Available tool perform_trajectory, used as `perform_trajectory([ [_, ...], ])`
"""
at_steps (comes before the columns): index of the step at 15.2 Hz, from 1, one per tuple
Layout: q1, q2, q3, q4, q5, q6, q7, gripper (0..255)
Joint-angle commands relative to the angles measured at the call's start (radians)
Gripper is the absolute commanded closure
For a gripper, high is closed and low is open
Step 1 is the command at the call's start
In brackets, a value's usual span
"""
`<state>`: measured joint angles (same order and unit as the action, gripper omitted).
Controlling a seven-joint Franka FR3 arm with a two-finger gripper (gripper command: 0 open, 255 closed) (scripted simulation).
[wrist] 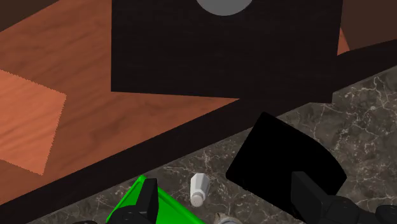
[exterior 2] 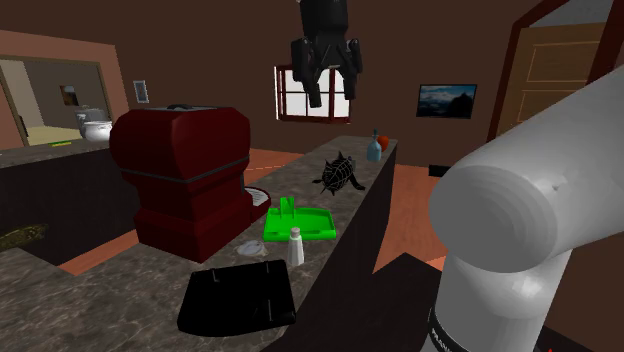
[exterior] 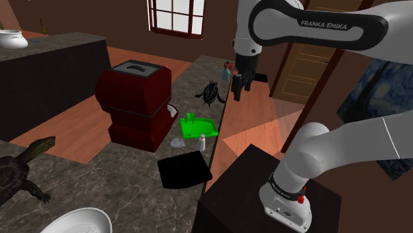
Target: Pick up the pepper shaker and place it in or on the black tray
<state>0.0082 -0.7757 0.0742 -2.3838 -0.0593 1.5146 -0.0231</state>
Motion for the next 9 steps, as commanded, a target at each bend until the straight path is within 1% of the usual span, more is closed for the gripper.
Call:
perform_trajectory([
  [1, 0.000, 0.000, 0.000, 0.000, 0.000, 0.000, 0.000, 0],
  [5, -0.006, 0.064, -0.014, -0.079, -0.005, 0.146, -0.005, 0],
  [9, -0.014, 0.155, -0.026, -0.137, -0.011, 0.296, -0.009, 0],
])
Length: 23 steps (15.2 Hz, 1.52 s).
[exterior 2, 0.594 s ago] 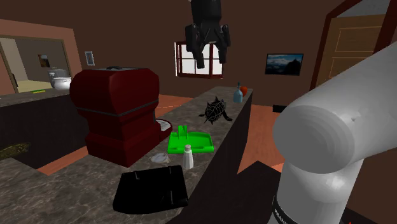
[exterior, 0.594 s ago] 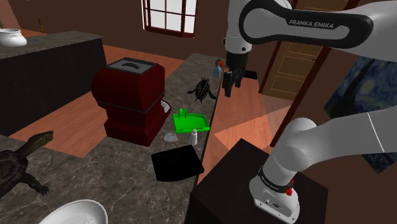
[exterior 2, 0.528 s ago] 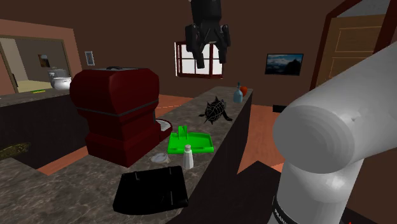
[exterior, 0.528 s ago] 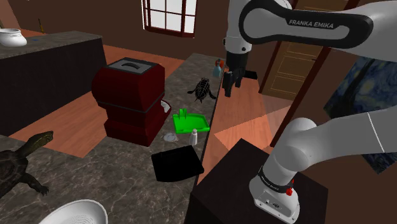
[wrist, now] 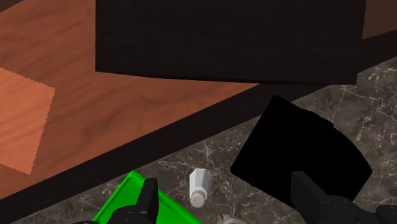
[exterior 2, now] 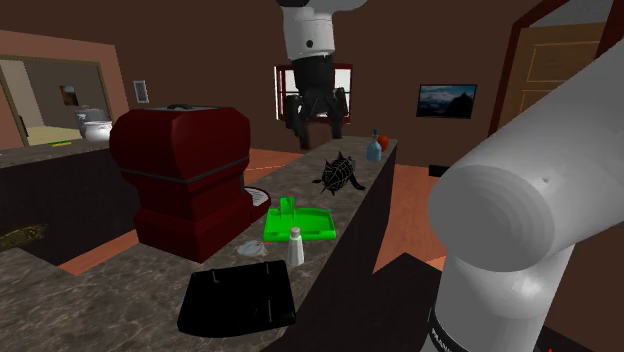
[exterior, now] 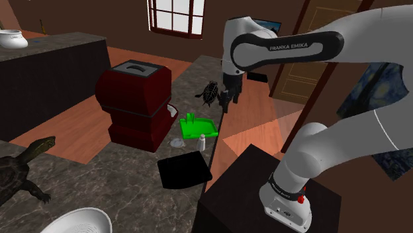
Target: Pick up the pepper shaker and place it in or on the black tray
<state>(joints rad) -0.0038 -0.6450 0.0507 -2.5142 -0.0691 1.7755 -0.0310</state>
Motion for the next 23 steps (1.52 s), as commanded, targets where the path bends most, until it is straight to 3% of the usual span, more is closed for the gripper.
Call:
perform_trajectory([
  [1, -0.004, 0.051, -0.006, -0.017, -0.003, 0.073, -0.002, 0],
  [12, -0.027, 0.431, -0.034, -0.034, -0.021, 0.473, -0.012, 0],
  [23, -0.043, 0.883, -0.050, 0.129, -0.025, 0.767, -0.027, 0],
])
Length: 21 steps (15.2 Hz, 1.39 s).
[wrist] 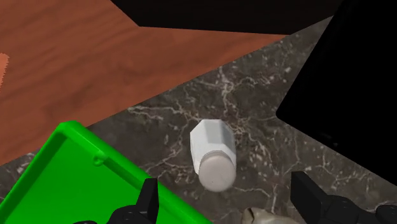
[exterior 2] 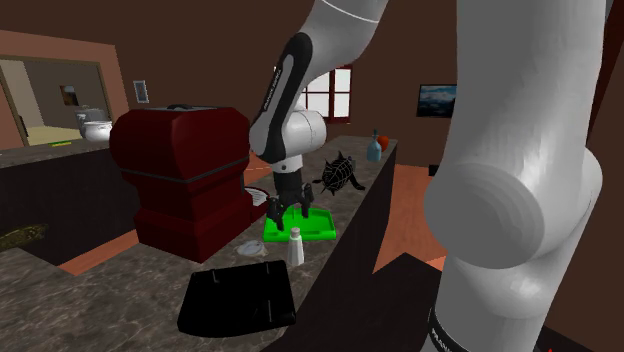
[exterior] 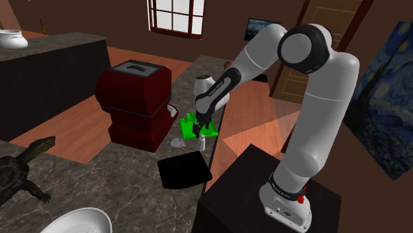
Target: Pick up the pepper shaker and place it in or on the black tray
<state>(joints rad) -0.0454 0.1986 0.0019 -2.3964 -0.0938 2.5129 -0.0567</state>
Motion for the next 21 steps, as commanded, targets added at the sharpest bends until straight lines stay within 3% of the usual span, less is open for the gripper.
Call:
perform_trajectory([
  [1, -0.002, 0.051, -0.002, 0.010, -0.002, 0.042, 0.000, 0],
  [8, -0.002, 0.134, -0.008, 0.009, -0.013, 0.126, 0.007, 0],
  [16, -0.001, 0.134, -0.008, 0.009, -0.013, 0.126, 0.007, 0],
  [17, -0.001, 0.134, -0.008, 0.009, -0.013, 0.126, 0.007, 255],
  [21, -0.001, 0.134, -0.008, 0.009, -0.013, 0.126, 0.007, 255],
])
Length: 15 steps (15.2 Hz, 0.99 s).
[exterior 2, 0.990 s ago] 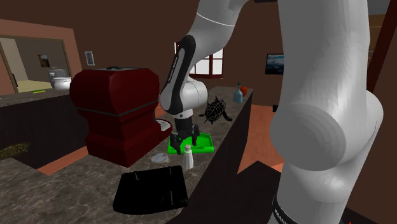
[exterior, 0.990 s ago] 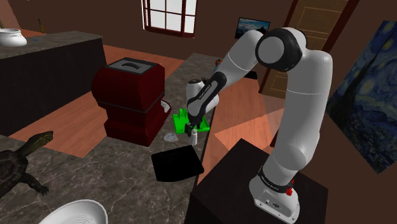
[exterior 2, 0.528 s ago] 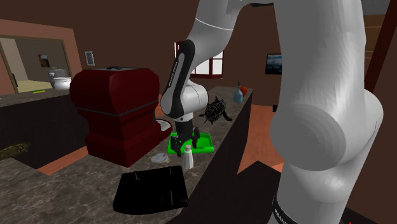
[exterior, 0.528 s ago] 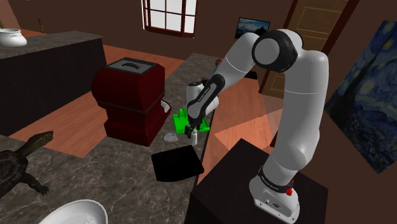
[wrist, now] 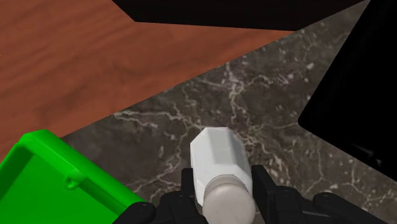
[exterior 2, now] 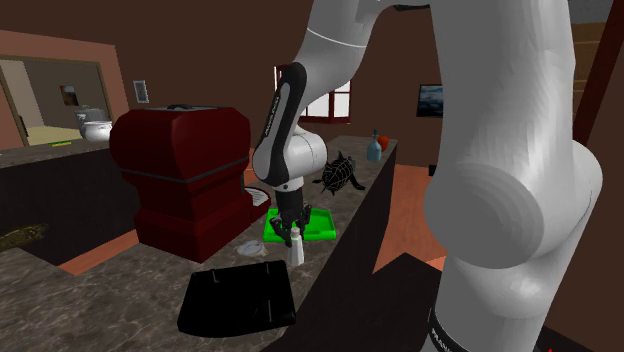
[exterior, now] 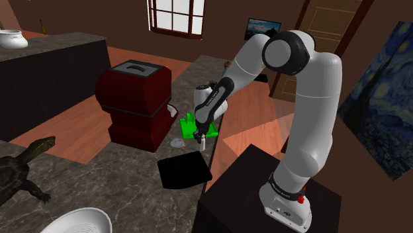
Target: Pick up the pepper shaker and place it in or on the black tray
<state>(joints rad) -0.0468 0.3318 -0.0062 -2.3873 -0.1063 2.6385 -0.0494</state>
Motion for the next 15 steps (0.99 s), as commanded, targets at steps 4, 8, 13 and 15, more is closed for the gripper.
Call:
perform_trajectory([
  [4, 0.000, 0.000, 0.000, 0.000, 0.000, 0.000, 0.000, 255],
  [8, -0.002, -0.041, 0.003, -0.005, 0.005, -0.036, -0.005, 255],
  [13, -0.003, -0.107, 0.006, -0.009, 0.012, -0.098, -0.013, 255],
  [15, -0.004, -0.132, 0.007, -0.009, 0.016, -0.124, -0.016, 255],
])
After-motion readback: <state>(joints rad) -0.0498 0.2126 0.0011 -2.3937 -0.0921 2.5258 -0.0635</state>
